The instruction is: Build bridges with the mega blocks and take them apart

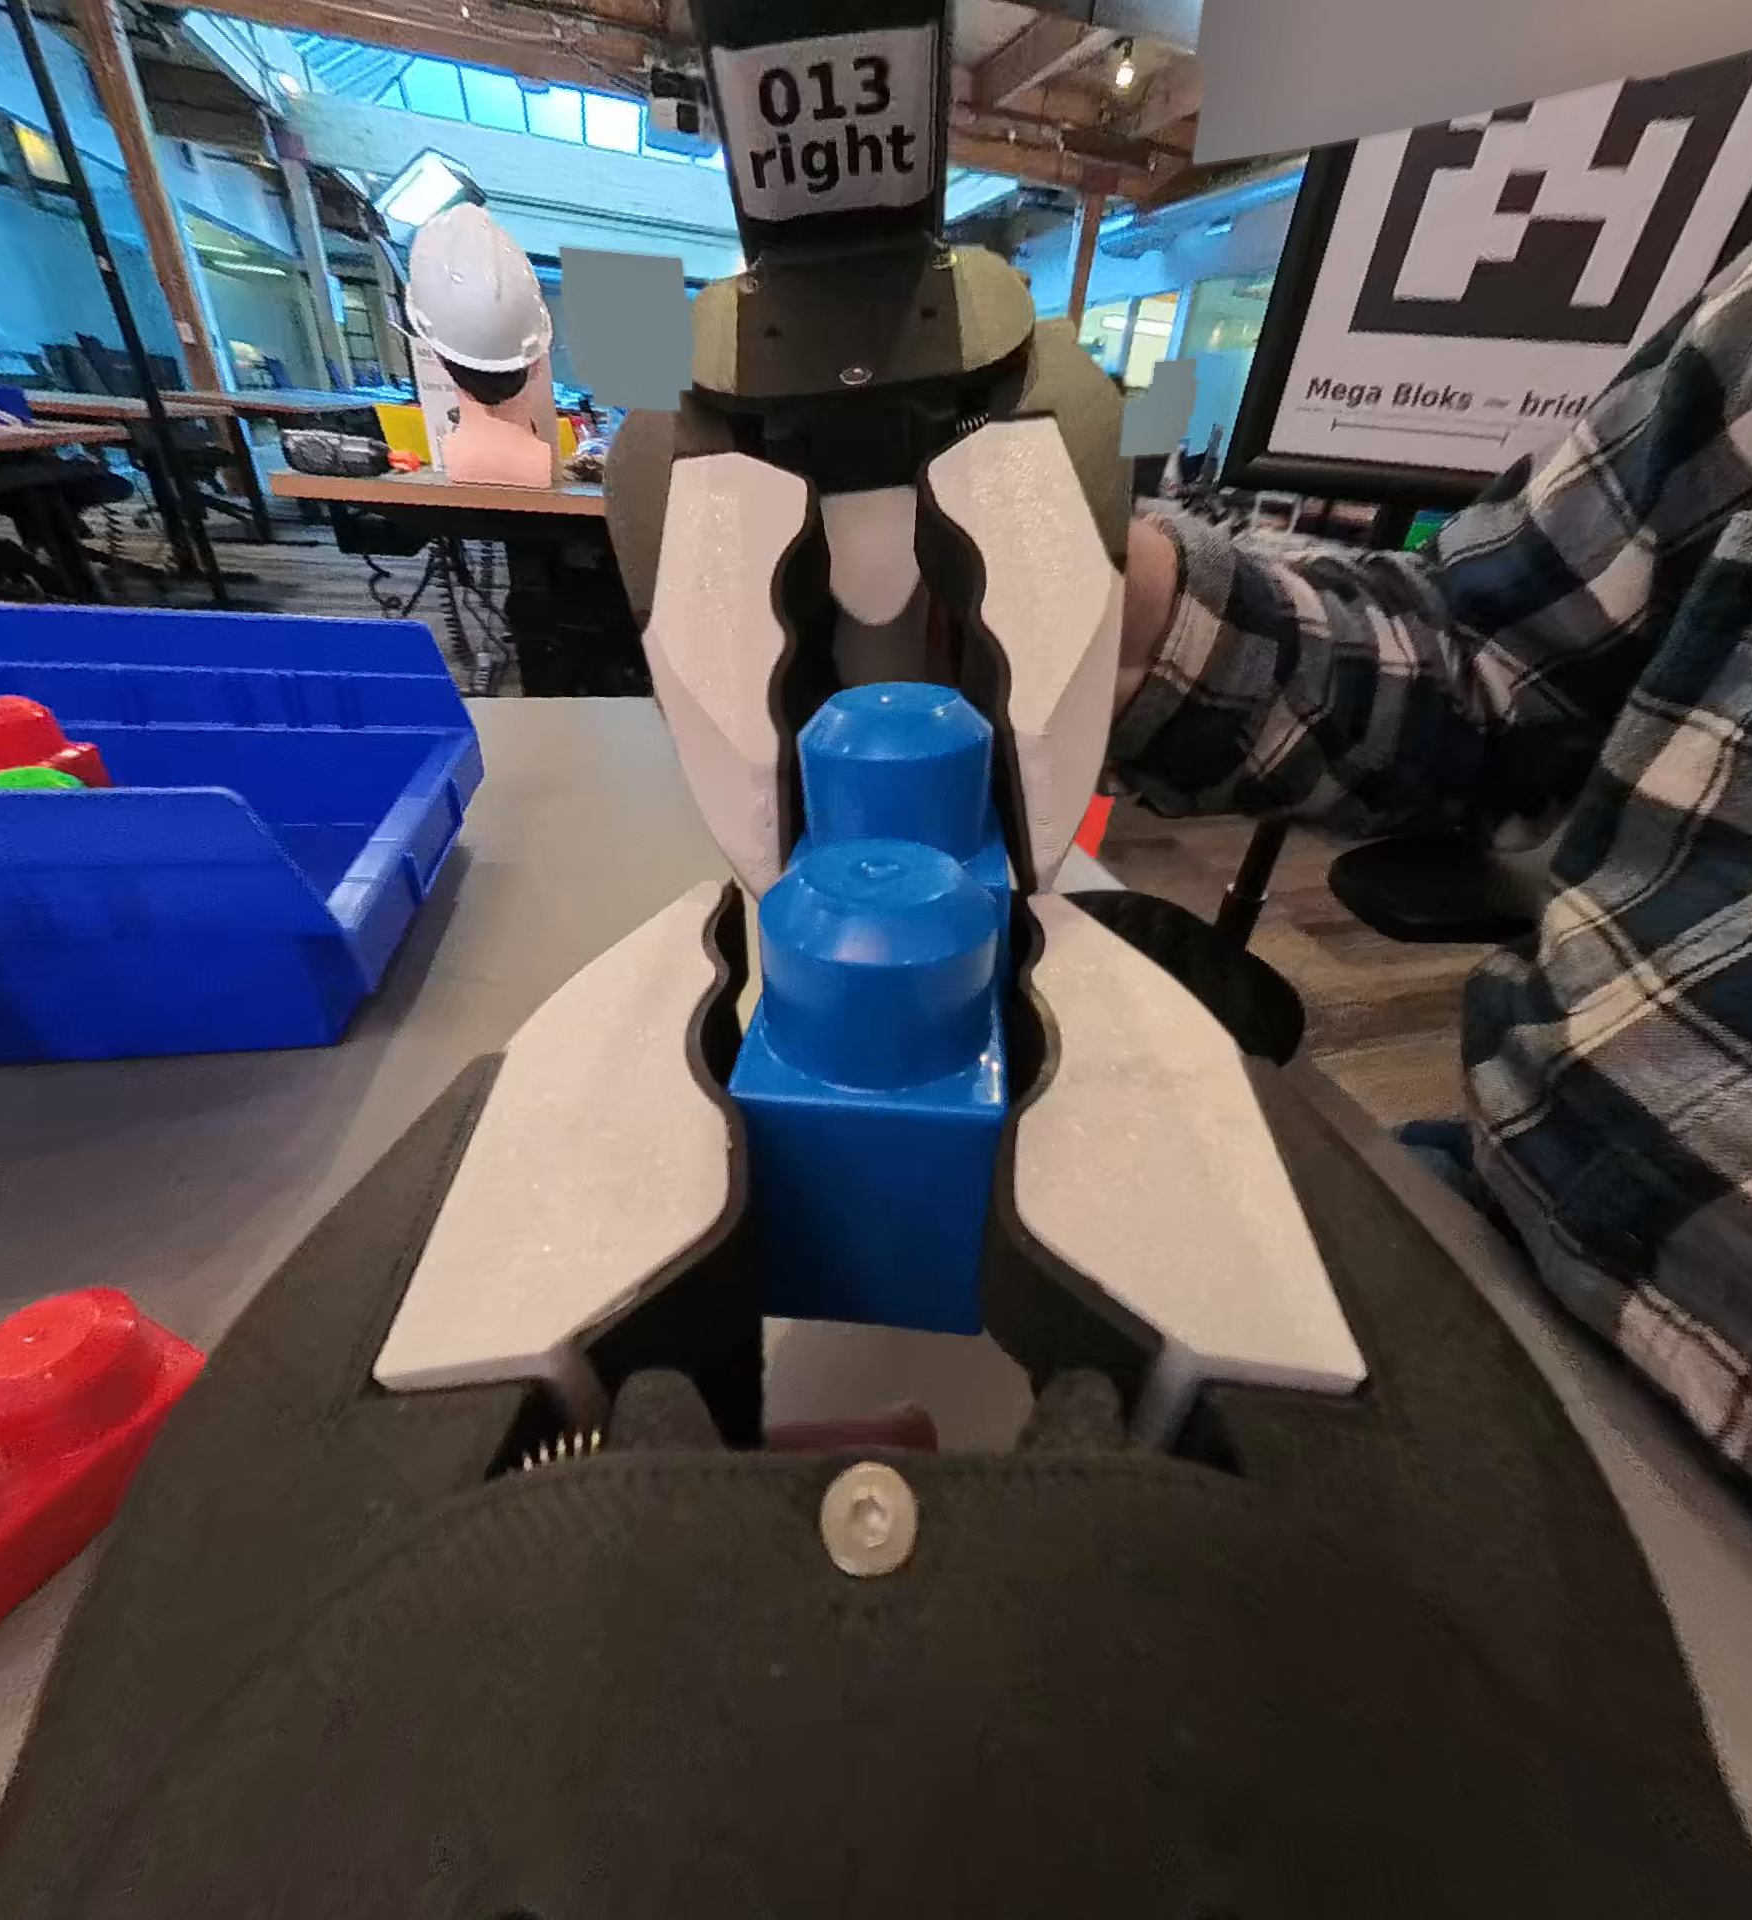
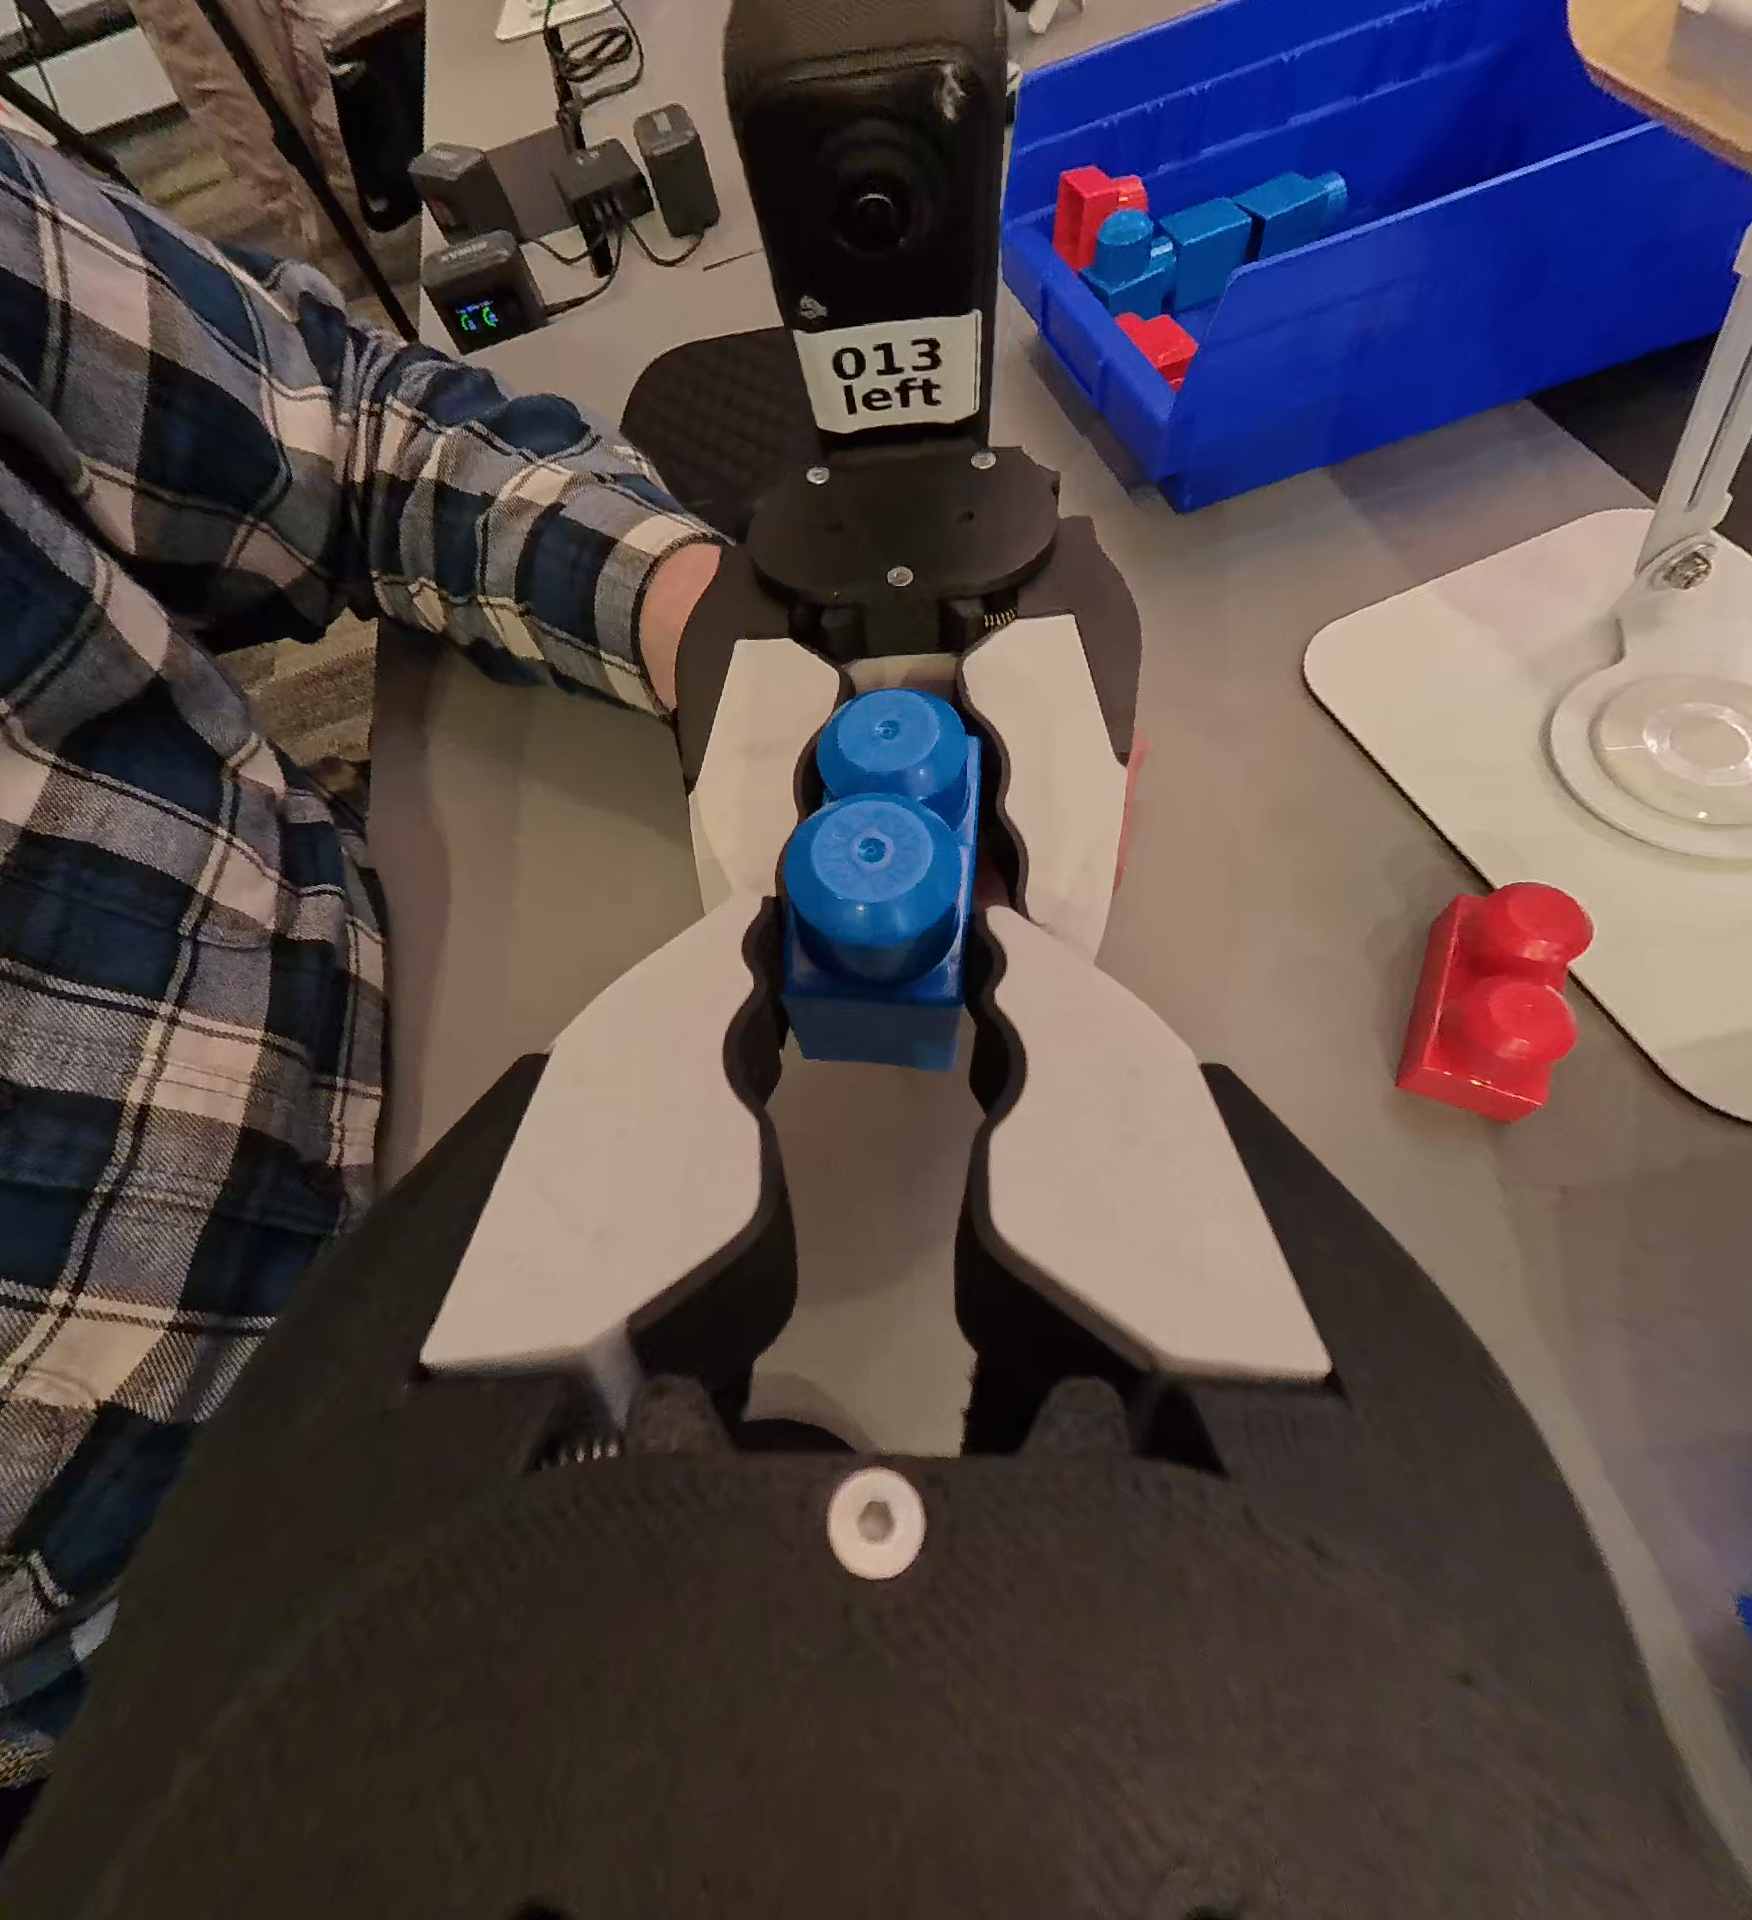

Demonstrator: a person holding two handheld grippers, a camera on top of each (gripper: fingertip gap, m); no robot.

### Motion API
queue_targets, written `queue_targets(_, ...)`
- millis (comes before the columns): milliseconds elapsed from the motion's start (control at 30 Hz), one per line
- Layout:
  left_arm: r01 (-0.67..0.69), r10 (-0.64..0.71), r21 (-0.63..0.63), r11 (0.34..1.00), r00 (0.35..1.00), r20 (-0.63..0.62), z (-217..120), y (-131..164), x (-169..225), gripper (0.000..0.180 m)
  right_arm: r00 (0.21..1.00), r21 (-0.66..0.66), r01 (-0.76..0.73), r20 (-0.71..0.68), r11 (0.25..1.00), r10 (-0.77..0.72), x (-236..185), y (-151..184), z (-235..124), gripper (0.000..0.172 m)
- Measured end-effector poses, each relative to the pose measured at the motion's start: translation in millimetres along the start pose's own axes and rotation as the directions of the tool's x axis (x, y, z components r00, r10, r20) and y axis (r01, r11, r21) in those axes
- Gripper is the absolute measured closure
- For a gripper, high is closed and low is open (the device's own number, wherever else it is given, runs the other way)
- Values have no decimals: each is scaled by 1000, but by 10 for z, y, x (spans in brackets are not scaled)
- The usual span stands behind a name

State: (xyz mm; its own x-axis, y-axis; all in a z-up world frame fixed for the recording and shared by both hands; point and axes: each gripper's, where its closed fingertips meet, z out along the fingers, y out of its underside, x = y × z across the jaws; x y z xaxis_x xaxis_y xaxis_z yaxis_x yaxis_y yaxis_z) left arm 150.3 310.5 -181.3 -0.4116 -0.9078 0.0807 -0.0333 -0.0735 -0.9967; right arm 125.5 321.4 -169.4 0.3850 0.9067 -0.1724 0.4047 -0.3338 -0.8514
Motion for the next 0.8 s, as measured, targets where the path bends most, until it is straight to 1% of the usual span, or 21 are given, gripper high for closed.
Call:
queue_targets(33,-11,11,-10,1000,1000,7,4,8,-2,134,1000,3,1,-2,1000,-1,3,9,-1,138)
queue_targets(100,11,-11,-36,999,1000,-4,9,37,-5,134,1000,14,-14,2,1000,14,16,31,3,138)
queue_targets(200,-21,21,-61,998,1000,0,3,49,5,134,1000,32,0,7,999,0,-1,38,9,138)
queue_targets(267,-65,67,-91,994,998,20,2,73,7,134,1000,18,29,0,999,-29,-17,56,16,138)
queue_targets(433,-130,133,-75,989,991,28,-11,3,49,134,995,30,103,-21,994,-102,-81,-12,-16,138)
queue_targets(467,-153,154,-58,987,988,29,-14,-41,70,134,992,39,121,-27,992,-120,-102,-40,-37,138)
queue_targets(533,-224,227,-66,972,973,45,-16,-88,98,134,987,23,153,-44,988,-152,-131,-47,-77,138)
queue_targets(567,-240,243,-71,968,969,42,-16,-105,122,133,985,19,168,-52,986,-167,-148,-55,-91,138)
queue_targets(733,-285,290,-85,955,956,42,-43,-181,174,141,974,11,213,-81,977,-211,-208,-75,-123,138)
queue_targets(800,-287,293,-96,953,955,53,-45,-180,171,143,975,15,208,-88,978,-206,-204,-72,-124,138)
